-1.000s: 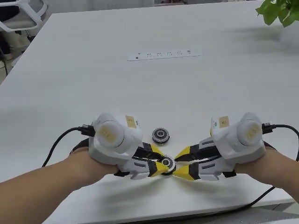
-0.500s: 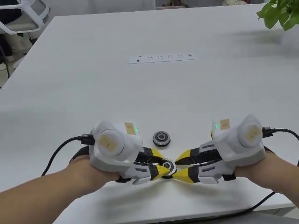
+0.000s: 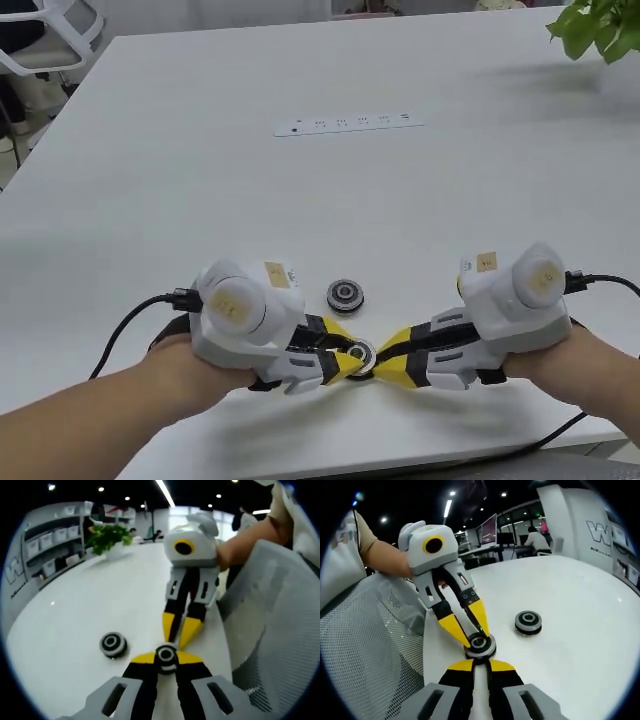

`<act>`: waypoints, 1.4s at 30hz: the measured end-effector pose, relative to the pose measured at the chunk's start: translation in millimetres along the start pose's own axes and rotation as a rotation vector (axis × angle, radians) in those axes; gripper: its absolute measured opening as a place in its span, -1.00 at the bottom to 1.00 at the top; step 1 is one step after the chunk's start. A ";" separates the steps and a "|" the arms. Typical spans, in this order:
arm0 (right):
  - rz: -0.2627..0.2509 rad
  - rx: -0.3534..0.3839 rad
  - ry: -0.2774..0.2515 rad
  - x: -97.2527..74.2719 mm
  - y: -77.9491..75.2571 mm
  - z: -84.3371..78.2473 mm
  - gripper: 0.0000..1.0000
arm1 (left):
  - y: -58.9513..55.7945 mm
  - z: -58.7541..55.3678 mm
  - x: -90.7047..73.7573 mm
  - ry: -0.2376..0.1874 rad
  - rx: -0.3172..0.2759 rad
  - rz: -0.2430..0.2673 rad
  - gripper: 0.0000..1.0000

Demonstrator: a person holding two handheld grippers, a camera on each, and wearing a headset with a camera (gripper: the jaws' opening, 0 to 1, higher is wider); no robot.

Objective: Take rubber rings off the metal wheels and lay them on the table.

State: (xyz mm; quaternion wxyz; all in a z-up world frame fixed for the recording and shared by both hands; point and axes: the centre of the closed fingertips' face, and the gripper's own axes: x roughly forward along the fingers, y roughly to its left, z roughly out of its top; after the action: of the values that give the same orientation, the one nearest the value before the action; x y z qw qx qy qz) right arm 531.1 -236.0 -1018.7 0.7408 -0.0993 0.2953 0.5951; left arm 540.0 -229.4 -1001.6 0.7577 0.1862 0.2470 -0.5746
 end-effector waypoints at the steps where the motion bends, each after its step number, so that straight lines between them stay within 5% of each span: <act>1: -0.001 0.002 0.000 -0.1 -0.1 -0.1 -0.89 | 0.0 -0.1 0.0 0.000 0.004 0.001 -0.73; 13: -0.007 0.148 -0.032 -4.1 -3.8 -1.6 -1.00 | -1.0 -0.1 0.4 0.012 0.027 0.011 -0.73; 24: -0.006 0.336 -0.147 -11.7 -8.9 9.6 -1.00 | -2.1 -0.1 0.2 0.021 0.042 0.012 -0.74; 42: 0.006 0.424 -0.185 -11.8 -9.0 12.3 -1.00 | -1.4 0.5 1.8 0.039 0.034 0.037 -0.75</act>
State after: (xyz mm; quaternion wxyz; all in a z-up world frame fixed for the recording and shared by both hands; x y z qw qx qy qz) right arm 542.1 -242.0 -1004.0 0.7671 0.1143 0.3449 0.5288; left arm 539.2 -231.5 -1002.2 0.7599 0.2148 0.2484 -0.5609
